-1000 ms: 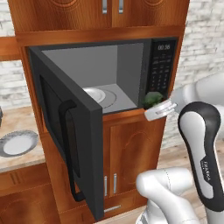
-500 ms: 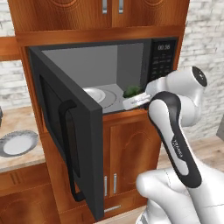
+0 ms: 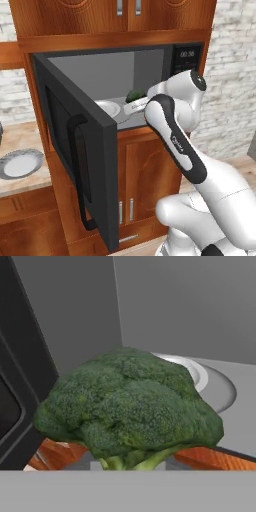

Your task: Pick the broccoli from the counter and place it in the microwave. Then turn on the microwave.

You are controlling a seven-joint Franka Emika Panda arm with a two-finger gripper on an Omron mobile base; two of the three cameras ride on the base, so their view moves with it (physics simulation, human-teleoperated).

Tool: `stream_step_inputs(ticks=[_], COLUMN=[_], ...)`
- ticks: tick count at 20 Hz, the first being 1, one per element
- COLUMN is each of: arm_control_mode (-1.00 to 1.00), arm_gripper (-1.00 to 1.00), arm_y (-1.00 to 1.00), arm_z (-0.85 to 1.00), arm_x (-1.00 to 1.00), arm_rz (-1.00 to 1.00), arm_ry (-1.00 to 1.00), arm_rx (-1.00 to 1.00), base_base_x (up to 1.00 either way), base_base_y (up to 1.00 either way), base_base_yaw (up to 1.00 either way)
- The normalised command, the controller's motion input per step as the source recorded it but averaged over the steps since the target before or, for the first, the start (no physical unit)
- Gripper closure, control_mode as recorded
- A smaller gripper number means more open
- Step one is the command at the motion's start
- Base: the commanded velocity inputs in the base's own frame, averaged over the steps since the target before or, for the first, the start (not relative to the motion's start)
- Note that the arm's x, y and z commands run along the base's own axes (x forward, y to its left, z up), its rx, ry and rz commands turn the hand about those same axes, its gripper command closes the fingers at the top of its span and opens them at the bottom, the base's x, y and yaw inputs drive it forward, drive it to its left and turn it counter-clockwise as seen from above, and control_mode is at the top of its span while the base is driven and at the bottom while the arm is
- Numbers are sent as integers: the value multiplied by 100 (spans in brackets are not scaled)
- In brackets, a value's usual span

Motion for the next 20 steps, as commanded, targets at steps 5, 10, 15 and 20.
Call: stream_step_inputs(ticks=[5, 10, 15, 20], arm_control_mode=[-100, -100, -100, -100], arm_gripper=[100, 100, 100, 100], arm_y=[17, 22, 20, 17], arm_z=[-18, -30, -31, -23], arm_x=[66, 63, 61, 55], arm_rz=[0, 0, 0, 0], arm_ry=[0, 0, 0, 1], arm_rx=[0, 0, 0, 0], base_base_x=[0, 0, 0, 0], base_base_y=[0, 0, 0, 0], base_base_yaw=[0, 0, 0, 0])
